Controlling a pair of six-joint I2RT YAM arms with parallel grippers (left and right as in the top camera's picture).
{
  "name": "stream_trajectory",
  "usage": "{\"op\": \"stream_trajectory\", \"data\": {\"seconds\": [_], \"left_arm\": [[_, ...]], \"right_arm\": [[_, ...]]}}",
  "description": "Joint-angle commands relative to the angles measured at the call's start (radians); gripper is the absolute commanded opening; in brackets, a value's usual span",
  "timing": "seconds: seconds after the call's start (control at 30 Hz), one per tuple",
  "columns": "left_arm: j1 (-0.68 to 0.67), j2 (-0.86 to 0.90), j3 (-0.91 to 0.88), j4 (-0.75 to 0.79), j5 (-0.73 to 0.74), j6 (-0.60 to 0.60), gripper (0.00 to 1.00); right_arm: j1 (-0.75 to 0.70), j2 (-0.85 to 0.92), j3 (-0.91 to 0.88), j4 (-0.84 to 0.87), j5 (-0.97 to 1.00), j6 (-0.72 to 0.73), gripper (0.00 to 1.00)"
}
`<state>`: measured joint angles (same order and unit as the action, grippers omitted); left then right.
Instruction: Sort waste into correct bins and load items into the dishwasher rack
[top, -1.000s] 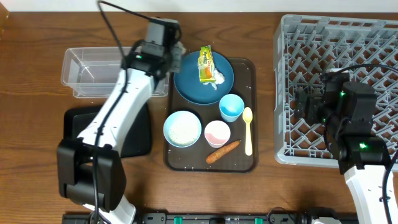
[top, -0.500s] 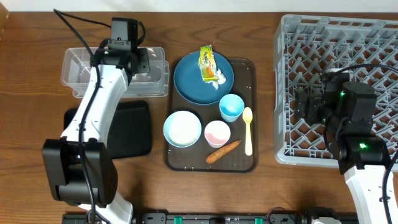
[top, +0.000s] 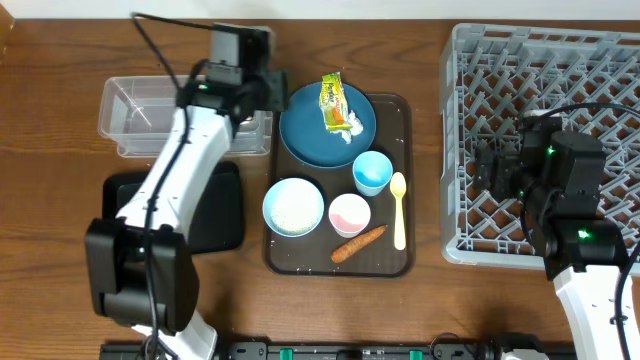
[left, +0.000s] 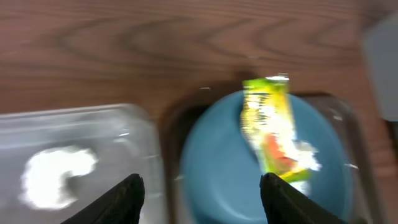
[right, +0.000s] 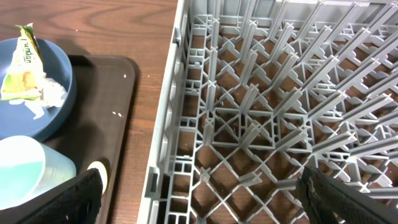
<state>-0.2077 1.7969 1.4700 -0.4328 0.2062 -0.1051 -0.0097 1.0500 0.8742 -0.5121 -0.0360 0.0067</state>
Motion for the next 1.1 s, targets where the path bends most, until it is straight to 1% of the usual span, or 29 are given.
{"op": "stream_trajectory", "data": {"seconds": [0.0,0.17,0.33,0.53,0.57,0.6,0.73,0.8,0.83,0.93,1.07], "left_arm": [[-0.038,0.068,0.004,0.018,0.042,-0.010,0.63],[-0.090,0.167,0.004,0.082,0.049,-0.053,0.63],[-0.110,0.263,0.004,0.122,0.056,-0.135,0.64],[-0.111,0.338,0.004,0.190,0.227,-0.164,0.63],[-0.111,0.341,0.004,0.192,0.233,-0.167,0.60],[-0.111,0.341,0.004,0.192,0.232,-0.167,0.54],[-0.105,0.341,0.004,0.212,0.231,-0.167,0.20],[-0.101,0.340,0.004,0.214,0.231,-0.167,0.09],[-0.100,0.335,0.004,0.210,0.231,-0.166,0.06],[-0.089,0.307,0.004,0.202,0.230,-0.166,0.06],[-0.057,0.224,0.004,0.173,0.227,-0.149,0.06]], "right_arm": [[-0.010,-0.003,0.019,0.000,0.003,-0.003,0.99],[-0.010,-0.002,0.019,-0.001,0.003,-0.003,0.99],[-0.010,-0.002,0.019,-0.005,0.003,-0.003,0.99],[-0.010,-0.002,0.019,-0.005,0.003,-0.003,0.99],[-0.010,-0.002,0.019,-0.005,0.002,-0.003,0.99],[-0.010,-0.002,0.019,-0.006,0.002,-0.003,0.99],[-0.010,-0.002,0.019,-0.010,0.002,-0.003,0.99],[-0.010,-0.003,0.019,-0.008,0.003,-0.003,0.99],[-0.010,-0.003,0.019,-0.008,0.003,-0.003,0.99],[-0.010,-0.003,0.019,-0.009,0.002,-0.003,0.99],[-0.010,-0.003,0.019,-0.009,0.003,-0.003,0.99]]}}
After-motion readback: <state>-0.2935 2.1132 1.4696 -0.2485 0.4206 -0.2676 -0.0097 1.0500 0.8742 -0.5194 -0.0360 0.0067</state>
